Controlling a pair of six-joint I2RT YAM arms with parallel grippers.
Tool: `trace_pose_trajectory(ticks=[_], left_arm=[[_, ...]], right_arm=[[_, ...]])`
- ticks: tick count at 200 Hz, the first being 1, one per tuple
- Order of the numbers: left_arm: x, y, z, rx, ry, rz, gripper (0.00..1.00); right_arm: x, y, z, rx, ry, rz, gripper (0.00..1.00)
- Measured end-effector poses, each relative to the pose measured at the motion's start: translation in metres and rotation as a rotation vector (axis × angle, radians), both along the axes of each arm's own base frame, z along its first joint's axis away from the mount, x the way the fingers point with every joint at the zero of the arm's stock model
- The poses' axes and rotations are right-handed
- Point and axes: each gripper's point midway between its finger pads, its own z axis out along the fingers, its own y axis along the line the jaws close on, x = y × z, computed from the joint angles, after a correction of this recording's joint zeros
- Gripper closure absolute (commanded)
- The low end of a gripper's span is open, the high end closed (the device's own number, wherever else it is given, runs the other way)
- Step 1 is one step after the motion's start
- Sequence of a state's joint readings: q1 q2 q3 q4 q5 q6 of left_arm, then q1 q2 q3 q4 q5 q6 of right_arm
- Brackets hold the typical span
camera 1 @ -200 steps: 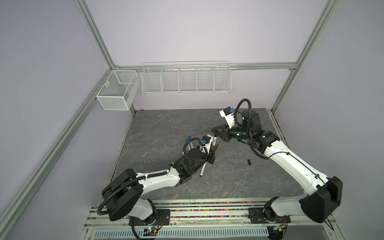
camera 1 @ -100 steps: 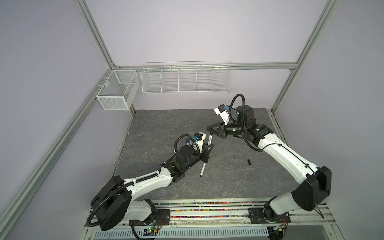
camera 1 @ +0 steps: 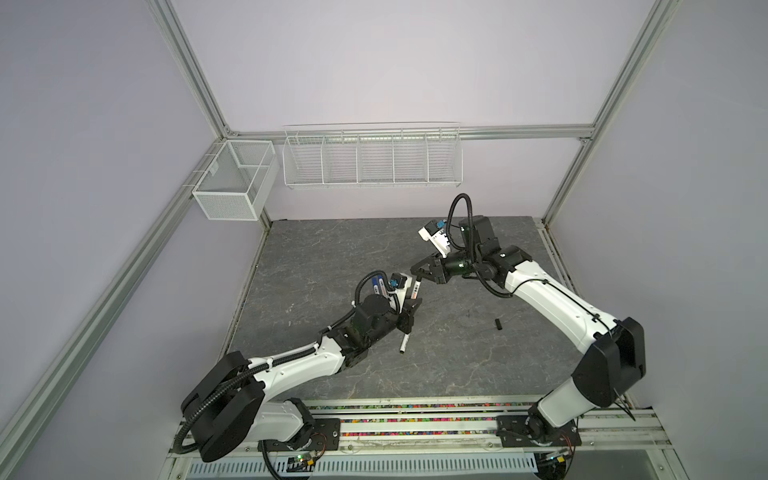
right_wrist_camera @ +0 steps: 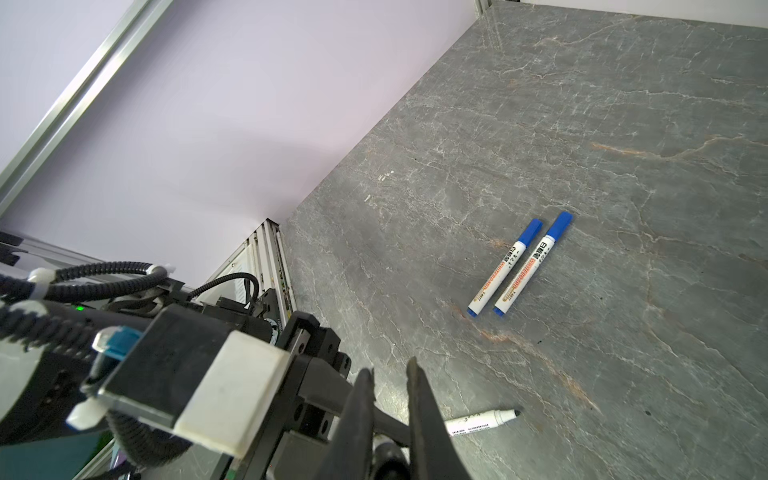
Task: Insert the pens into the pen caps
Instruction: 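Press the right gripper down on the cap while the left gripper holds the marker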
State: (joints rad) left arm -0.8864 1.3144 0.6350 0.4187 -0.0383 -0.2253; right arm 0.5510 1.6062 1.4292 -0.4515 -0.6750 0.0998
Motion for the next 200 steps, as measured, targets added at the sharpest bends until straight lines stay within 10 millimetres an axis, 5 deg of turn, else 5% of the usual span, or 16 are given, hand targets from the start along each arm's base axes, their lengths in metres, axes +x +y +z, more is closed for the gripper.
trace_pose_trajectory(ticks=[56, 200], left_arm=[[0.014, -0.007, -0.018, 0.006, 0.036, 0.044, 1.0], [0.022, -0.012, 0.007, -0.155, 0.114, -0.046, 1.0]], right_arm=[[0.007, 0.006, -0.017, -0.042, -0.015, 0.0, 0.93], [0.024, 0.004, -0.005, 0.016, -0.069, -0.032, 0.93]])
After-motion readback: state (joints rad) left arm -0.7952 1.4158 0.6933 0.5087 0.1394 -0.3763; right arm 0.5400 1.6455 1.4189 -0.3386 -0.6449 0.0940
